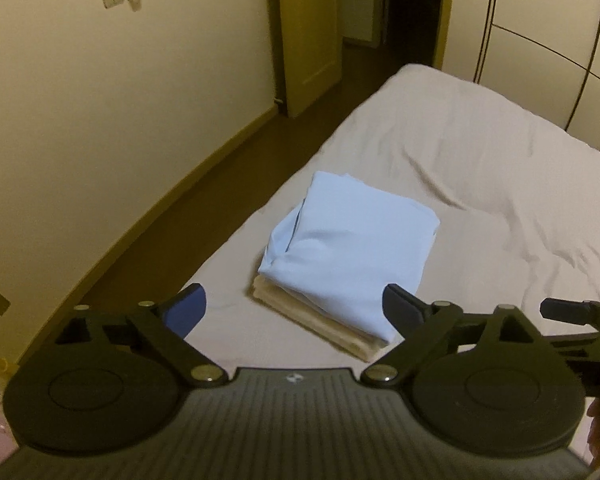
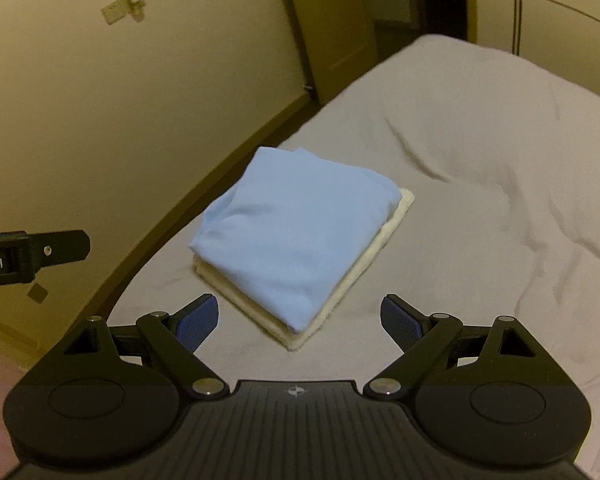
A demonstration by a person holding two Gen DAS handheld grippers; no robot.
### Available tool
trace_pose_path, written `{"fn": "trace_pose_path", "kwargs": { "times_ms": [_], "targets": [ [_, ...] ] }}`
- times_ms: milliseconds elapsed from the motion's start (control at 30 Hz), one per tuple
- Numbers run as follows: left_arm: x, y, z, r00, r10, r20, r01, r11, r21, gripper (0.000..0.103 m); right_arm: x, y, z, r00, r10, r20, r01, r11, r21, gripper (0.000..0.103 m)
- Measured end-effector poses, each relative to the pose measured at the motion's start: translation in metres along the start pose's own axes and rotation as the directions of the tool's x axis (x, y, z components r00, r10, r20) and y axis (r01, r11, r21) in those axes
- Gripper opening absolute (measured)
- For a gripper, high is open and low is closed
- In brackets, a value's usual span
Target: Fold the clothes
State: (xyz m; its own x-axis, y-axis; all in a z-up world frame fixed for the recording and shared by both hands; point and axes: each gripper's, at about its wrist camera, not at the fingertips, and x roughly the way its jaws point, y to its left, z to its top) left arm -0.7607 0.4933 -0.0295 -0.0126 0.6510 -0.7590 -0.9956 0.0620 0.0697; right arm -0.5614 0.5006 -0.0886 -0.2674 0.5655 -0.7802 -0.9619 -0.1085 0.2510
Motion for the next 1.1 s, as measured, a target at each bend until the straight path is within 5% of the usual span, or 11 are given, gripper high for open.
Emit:
{"fn": "trace_pose_path", "kwargs": {
  "times_ms": [133,200,767,1100],
  "targets": [
    [-0.027,-0.016,-0.008,0.999,0.032,0.025,-0.031,0.999,-0.032,0.101,-0.022,-0.010,-0.007,0.999,0.037,0.010,-0.036,0.999,-0.038,0.091],
    [-0.040,-0.024,-0.014,0.998,0.054,0.031,-0.052,0.997,-0.049,0.102,-0.031,-0.015,-0.009,0.999,0.047,0.014,-0.046,0.997,-0.059,0.103],
    [-0.086,-0.093,-0.074,0.986,0.160,-0.055,-0.169,0.954,-0.249,0.102,-0.075,-0.064,-0.023,0.997,0.067,0.042,-0.052,0.957,-0.286,0.103],
    [-0.101,-0.118,-0.101,0.979,0.179,-0.092,-0.200,0.927,-0.318,0.102,-0.088,-0.082,-0.027,0.995,0.102,0.009,-0.095,0.954,-0.285,0.103]
  ]
}}
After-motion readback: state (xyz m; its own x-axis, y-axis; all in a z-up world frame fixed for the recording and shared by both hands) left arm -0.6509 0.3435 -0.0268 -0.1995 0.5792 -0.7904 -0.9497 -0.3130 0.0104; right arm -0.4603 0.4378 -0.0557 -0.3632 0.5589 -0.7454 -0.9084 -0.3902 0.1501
